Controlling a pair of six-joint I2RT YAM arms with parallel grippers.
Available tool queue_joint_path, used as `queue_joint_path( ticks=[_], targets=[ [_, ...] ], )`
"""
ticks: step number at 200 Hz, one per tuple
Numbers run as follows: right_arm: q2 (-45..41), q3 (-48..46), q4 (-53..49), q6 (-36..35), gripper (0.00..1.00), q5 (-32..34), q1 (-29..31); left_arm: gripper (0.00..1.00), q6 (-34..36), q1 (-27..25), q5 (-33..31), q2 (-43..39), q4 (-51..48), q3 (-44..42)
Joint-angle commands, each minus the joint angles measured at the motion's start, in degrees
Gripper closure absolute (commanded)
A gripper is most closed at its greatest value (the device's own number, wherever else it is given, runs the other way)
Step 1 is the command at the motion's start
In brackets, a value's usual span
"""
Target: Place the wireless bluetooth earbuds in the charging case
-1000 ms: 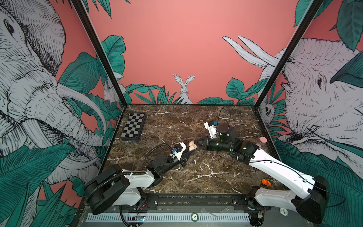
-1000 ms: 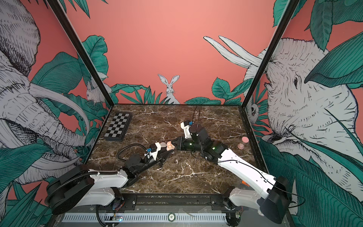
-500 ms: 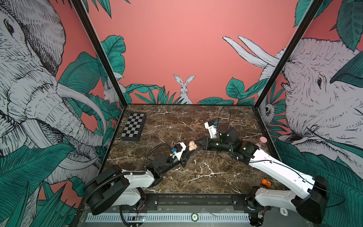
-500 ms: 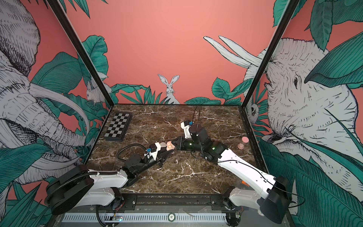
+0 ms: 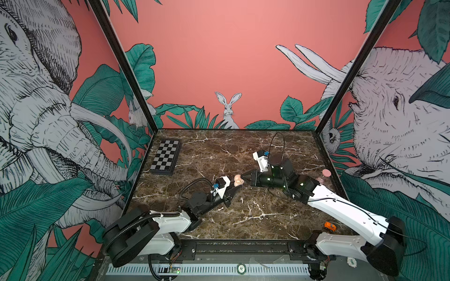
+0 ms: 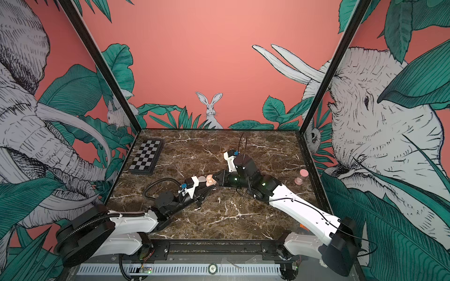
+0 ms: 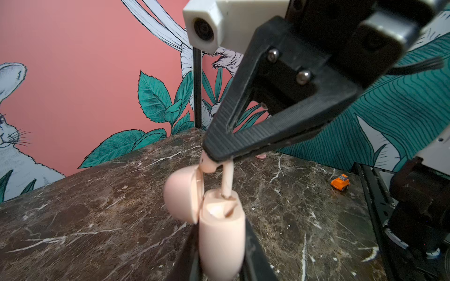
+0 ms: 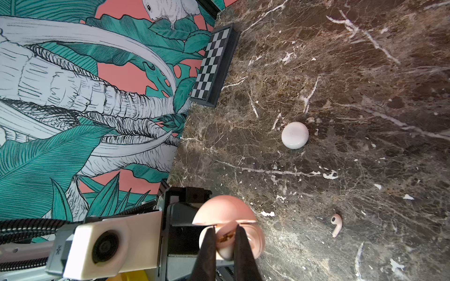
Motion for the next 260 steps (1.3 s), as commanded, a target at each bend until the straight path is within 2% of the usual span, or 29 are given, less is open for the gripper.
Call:
queue_joint_path(
  ticks=[1,193,260],
  targets=[
    [0.22,-0.53,2.65,-1.02,0.95,-0.06,0.61,1.00,-0.01,-0.19,0.44,-1.43,1.45,1.40],
    [0.82,-0.73,1.72,-2.45,0.95,0.15,1.49,1.00,0.47,-0.17,0.21,-1.78,1.10,1.45],
    [0.45,-0.75,1.68,-2.43,0.88,0.15,1.49,1.00,0.56,-0.19,0.22,-1.68,1.11,1.57]
  ],
)
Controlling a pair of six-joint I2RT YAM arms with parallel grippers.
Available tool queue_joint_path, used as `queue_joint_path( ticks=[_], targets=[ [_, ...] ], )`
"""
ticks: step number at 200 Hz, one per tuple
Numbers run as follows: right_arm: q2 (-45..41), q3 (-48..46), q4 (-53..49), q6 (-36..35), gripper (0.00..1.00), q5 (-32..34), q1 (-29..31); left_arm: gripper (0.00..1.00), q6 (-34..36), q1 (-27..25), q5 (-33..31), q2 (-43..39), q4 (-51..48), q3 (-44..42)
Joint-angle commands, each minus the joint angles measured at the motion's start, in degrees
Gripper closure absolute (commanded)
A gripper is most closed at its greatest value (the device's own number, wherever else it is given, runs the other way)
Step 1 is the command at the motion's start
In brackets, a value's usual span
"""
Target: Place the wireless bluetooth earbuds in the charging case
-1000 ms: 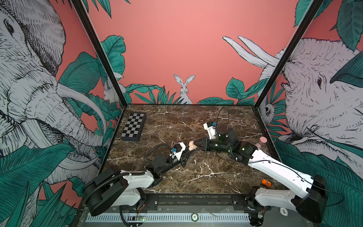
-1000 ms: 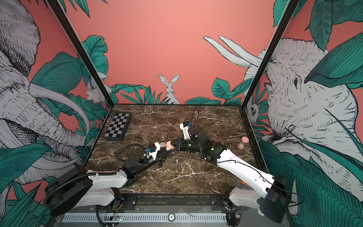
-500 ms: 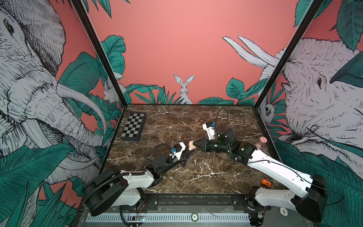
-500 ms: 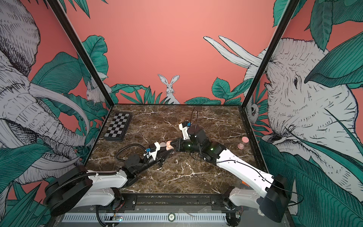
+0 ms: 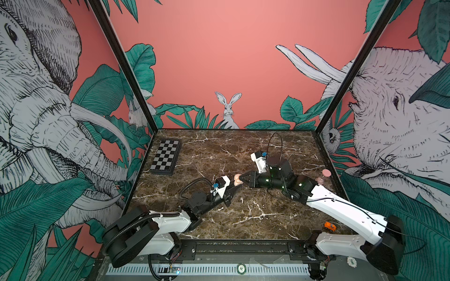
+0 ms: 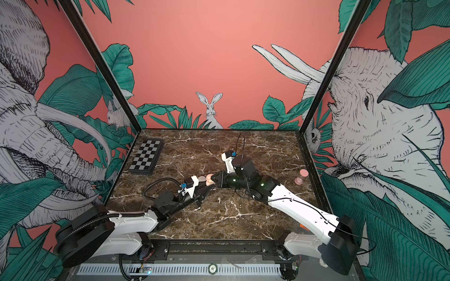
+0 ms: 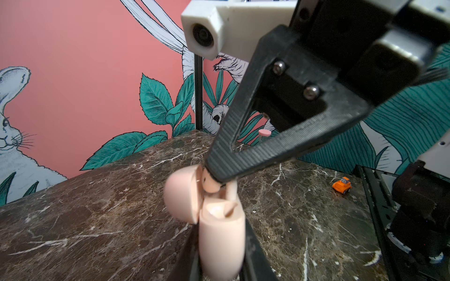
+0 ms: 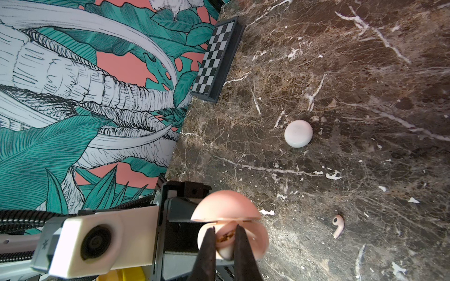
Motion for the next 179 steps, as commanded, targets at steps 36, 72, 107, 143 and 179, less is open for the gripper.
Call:
queue_joint_path(
  ticks=[36,72,107,143,179],
  targets=[
    [-0.15,-0.66,1.18,-0.86,0.83,0.35,0.35,1.00,0.49,-0.19,0.09,-1.56,1.02,1.13],
    [-0.32,-0.50,1.01,-0.94,0.83,0.50,0.35,1.00,0.55,-0.28,0.07,-1.57,0.96,1.07],
    [-0.71,-0.65,0.87,-0.94,0.82,0.90,0.35,1.00,0.62,-0.19,0.00,-1.49,0.87,1.21],
    [-0.66,-0.66,0.70,-0.92,0.79,1.01,0.35,1.00,0.58,-0.19,0.01,-1.45,0.87,1.29],
    [-0.68,-0.52,0.70,-0.89,0.77,1.10,0.35,1.00,0.62,-0.19,-0.07,-1.55,0.85,1.20]
  ],
)
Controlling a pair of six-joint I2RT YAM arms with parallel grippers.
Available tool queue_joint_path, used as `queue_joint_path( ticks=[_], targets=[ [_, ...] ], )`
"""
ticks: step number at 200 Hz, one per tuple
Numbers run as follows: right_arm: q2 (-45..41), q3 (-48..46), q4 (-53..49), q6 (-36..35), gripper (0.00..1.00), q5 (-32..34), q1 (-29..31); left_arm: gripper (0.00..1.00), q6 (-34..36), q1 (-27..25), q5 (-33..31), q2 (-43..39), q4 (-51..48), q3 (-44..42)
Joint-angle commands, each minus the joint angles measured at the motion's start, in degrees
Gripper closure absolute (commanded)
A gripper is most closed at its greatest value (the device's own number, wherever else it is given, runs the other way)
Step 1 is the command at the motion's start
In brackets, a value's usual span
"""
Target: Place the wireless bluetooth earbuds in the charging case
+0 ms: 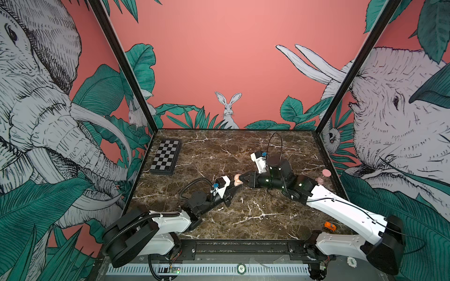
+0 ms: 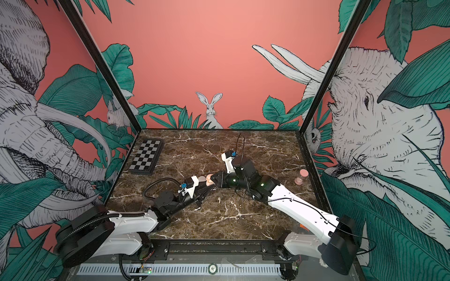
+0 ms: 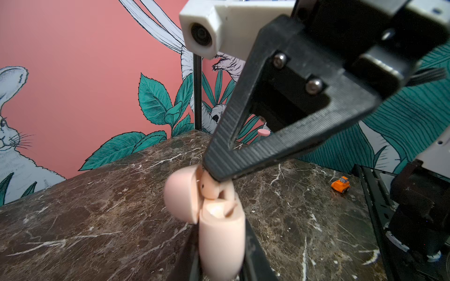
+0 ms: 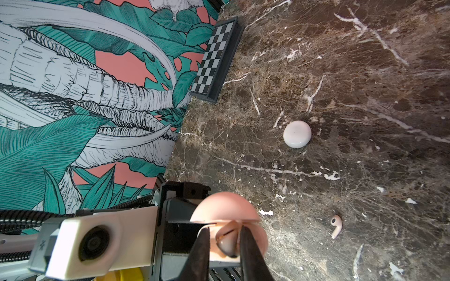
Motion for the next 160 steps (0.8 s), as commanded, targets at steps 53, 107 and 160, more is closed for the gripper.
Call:
queue_joint_path(
  ticks=[53,107,160],
  targets=[
    [-1.27,-0.61,0.13,-0.42,0.78,2.03,0.30,1.00,0.60,-0.19,0.03,-1.51,0.78,1.17],
    [-1.10,-0.32,-1.08,-0.09,0.77,3.53,0.30,1.00,0.47,-0.21,0.19,-1.60,0.78,1.27],
    [-0.88,0.28,-3.17,-0.16,0.77,5.19,0.31,1.00,0.60,-0.24,0.24,-1.67,0.78,1.14]
  ],
)
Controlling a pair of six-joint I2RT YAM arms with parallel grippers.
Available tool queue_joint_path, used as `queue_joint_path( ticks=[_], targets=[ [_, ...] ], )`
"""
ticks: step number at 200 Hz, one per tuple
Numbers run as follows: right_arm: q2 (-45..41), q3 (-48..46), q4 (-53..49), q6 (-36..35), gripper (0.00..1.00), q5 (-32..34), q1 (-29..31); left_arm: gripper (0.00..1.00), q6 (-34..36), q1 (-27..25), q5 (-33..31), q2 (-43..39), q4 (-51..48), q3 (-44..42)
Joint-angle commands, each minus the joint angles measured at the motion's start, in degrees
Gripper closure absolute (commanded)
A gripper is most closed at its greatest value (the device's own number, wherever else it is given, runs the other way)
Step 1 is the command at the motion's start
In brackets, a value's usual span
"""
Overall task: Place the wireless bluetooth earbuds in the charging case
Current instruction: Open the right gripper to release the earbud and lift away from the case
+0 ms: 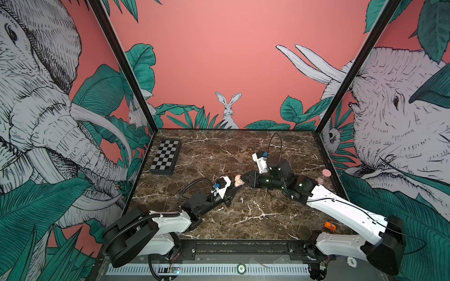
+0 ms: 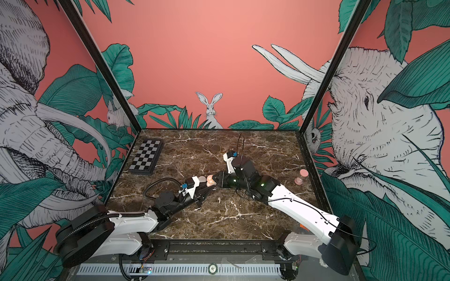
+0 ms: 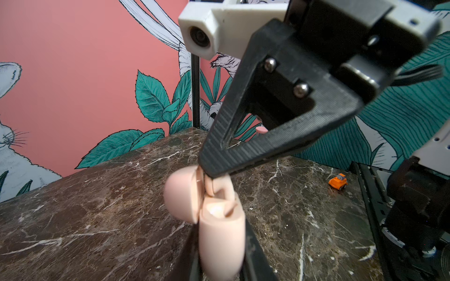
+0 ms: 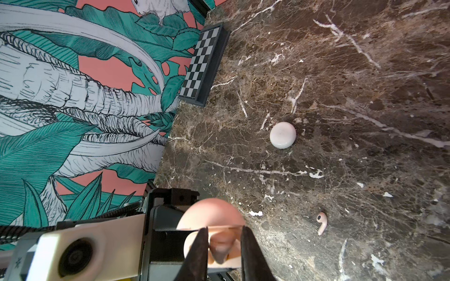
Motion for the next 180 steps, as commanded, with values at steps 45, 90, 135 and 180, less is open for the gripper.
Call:
queue_joint_path(
  ticks=[45,90,135,180],
  targets=[
    [-1.14,0.37,-1.39,-0.17,0.76,1.76,0.31,1.00,0.77,-0.11,0.04,-1.69,1.70,0.94],
    [-2.03,0.20,-0.03,-0.48,0.72,0.46,0.29,1.00,0.80,-0.11,0.11,-1.45,1.78,0.94],
    [-2.84,0.30,1.21,-1.49,0.69,-1.45,0.31,1.00,0.77,-0.13,0.12,-1.46,1.86,0.99],
    [-3.02,-0.23,4.75,-1.58,0.68,-5.19,0.35,1.00,0.60,-0.12,0.55,-1.32,1.89,1.18]
  ],
)
